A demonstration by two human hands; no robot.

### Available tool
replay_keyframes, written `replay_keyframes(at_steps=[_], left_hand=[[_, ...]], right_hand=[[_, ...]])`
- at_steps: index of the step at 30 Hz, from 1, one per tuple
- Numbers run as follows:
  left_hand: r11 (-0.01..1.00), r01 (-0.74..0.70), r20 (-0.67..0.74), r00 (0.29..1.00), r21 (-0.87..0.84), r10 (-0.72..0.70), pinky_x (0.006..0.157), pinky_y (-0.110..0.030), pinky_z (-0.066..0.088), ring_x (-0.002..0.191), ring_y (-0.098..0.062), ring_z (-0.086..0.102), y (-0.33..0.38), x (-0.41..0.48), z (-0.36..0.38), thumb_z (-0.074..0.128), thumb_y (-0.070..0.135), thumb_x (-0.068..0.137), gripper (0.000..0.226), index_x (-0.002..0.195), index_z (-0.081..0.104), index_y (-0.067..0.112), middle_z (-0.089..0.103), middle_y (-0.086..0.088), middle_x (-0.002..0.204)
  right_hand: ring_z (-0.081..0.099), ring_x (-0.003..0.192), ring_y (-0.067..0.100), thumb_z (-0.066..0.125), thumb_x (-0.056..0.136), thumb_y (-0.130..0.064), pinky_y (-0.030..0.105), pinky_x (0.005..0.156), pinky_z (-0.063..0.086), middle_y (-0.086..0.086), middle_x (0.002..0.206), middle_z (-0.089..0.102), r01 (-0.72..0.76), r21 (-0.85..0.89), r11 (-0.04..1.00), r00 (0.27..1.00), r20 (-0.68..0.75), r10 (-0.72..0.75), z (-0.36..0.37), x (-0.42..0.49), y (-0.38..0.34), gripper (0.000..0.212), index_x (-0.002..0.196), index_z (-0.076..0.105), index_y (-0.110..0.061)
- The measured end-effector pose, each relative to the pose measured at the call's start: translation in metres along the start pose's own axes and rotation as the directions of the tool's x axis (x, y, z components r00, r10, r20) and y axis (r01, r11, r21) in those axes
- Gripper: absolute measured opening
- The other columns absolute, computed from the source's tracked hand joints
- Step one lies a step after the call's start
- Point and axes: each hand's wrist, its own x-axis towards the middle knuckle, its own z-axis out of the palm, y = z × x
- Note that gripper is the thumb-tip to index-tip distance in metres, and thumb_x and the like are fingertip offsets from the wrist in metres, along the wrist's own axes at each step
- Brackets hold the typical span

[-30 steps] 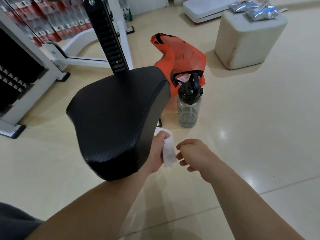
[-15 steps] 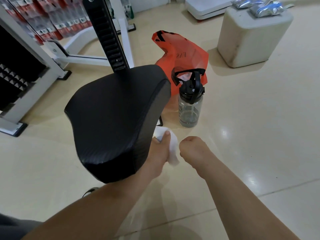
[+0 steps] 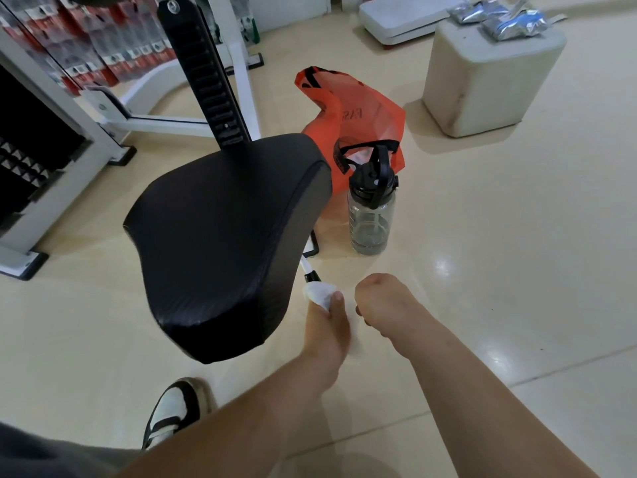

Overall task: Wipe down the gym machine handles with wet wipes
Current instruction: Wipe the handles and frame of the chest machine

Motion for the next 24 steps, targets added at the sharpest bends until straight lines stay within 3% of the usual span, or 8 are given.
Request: replay_keyframes(at_steps=[4,6,9,11,16,19,21,24], left_hand=[[0.992,-0.122,-0.133,0.983,0.014,0.123,0.071,-0.030,0.047,0.091,-0.018,0.065,0.030,0.003,-0.012,0.043,0.046,0.107,0.041,0.119,0.061,0.012,0.070,-0.004,0.103],[0.992,-0.122,-0.143,0.983,-0.015,0.119,0.081,-0.032,0.048,0.100,-0.018,0.064,0.056,-0.007,-0.022,0.041,0.047,0.107,0.047,0.133,0.056,0.011,0.068,-0.004,0.118],[0.984,-0.076,-0.058,0.996,-0.164,0.067,0.104,-0.035,0.040,0.140,-0.032,0.047,0.094,-0.015,-0.031,0.031,0.041,0.112,0.055,0.152,0.040,0.006,0.048,-0.012,0.153],[0.988,-0.057,-0.021,0.998,-0.142,0.055,0.108,-0.036,0.038,0.143,-0.031,0.043,0.097,-0.014,-0.030,0.029,0.042,0.112,0.056,0.154,0.037,0.005,0.045,-0.012,0.156],[0.993,-0.111,-0.175,0.979,-0.032,0.104,0.087,-0.035,0.049,0.102,-0.024,0.063,0.047,-0.005,-0.017,0.046,0.052,0.104,0.055,0.127,0.055,0.004,0.067,-0.011,0.114],[0.993,-0.110,-0.066,0.992,-0.031,0.108,0.086,-0.037,0.052,0.097,-0.023,0.065,0.021,-0.007,-0.011,0.049,0.039,0.105,0.036,0.122,0.060,0.008,0.069,-0.009,0.110],[0.998,-0.057,0.036,0.998,0.037,0.055,0.091,-0.041,0.056,0.099,-0.025,0.066,0.004,-0.016,-0.007,0.050,0.041,0.104,0.040,0.125,0.060,0.009,0.068,-0.009,0.112],[0.964,0.040,0.207,0.974,0.264,-0.097,0.071,-0.032,0.050,0.086,-0.018,0.064,0.003,-0.035,0.001,0.045,0.048,0.105,0.044,0.122,0.060,0.011,0.066,-0.003,0.101]], right_hand=[[0.051,0.075,0.024,0.044,0.094,-0.015,0.029,0.060,0.036,0.011,0.093,0.062,-0.004,0.009,1.000,0.999,0.043,0.004,0.003,0.002,0.002,0.022,0.099,0.061,-0.002],[0.047,0.073,0.024,0.043,0.089,-0.012,0.031,0.061,0.034,0.009,0.088,0.058,-0.009,0.023,1.000,0.999,0.051,0.008,0.002,0.002,0.003,0.024,0.101,0.061,-0.001],[0.041,0.075,0.024,0.041,0.082,-0.009,0.035,0.066,0.030,0.007,0.087,0.051,-0.004,0.019,1.000,0.998,0.056,0.003,0.002,0.000,0.003,0.016,0.090,0.055,-0.010],[0.041,0.075,0.024,0.041,0.081,-0.008,0.035,0.066,0.031,0.007,0.086,0.050,-0.004,0.009,1.000,0.999,0.054,0.003,0.001,-0.002,0.000,0.015,0.088,0.053,-0.013],[0.035,0.064,0.023,0.042,0.086,-0.005,0.029,0.055,0.027,0.005,0.073,0.041,-0.008,0.014,1.000,1.000,-0.005,0.008,-0.001,0.000,-0.008,0.017,0.072,0.038,-0.013],[0.042,0.072,0.026,0.045,0.094,-0.007,0.031,0.062,0.039,0.004,0.073,0.042,0.007,-0.001,1.000,1.000,-0.020,-0.007,-0.005,-0.004,-0.017,0.028,0.068,0.039,-0.015],[0.042,0.075,0.026,0.042,0.094,-0.005,0.027,0.061,0.036,0.006,0.079,0.043,0.007,-0.013,1.000,1.000,-0.012,-0.007,-0.013,-0.010,-0.024,0.026,0.070,0.039,-0.014],[0.042,0.066,0.021,0.041,0.088,-0.007,0.027,0.061,0.034,0.004,0.078,0.048,-0.017,0.076,0.997,0.995,-0.095,0.024,-0.037,-0.022,-0.032,0.014,0.075,0.045,-0.013]])
